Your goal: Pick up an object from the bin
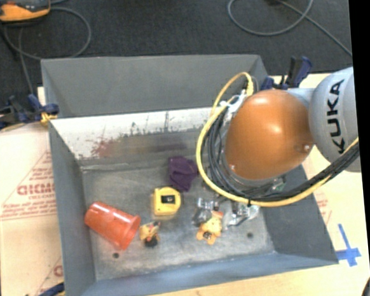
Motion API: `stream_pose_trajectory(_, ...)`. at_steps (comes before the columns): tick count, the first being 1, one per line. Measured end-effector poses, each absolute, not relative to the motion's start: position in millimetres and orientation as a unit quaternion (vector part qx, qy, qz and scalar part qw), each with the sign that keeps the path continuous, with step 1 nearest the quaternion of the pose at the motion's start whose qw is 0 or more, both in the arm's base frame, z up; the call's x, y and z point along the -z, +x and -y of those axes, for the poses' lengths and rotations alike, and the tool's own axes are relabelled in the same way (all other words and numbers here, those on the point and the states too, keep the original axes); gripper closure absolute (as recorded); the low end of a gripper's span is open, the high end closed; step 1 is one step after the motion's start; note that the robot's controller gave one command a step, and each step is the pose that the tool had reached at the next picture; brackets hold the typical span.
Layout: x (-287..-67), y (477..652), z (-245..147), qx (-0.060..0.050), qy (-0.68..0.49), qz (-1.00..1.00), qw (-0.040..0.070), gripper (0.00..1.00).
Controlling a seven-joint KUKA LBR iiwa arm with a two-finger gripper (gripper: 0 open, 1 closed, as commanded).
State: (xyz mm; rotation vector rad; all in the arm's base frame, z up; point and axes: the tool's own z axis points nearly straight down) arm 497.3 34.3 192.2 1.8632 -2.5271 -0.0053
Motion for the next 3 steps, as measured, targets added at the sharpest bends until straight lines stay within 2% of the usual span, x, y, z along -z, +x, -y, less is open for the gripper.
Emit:
stream_pose_trajectory(1, -193, 496.5, -35, -0.002, 0.596, 0.803, -0.004, 1.00)
stream_pose_trajectory(2, -196, 493.2, -39, 0.002, 0.588, 0.809, 0.001, 1.00)
stream_pose_trajectory(3, -261, 505.0, -38, 0.001, 0.577, 0.817, -0.001, 1.00)
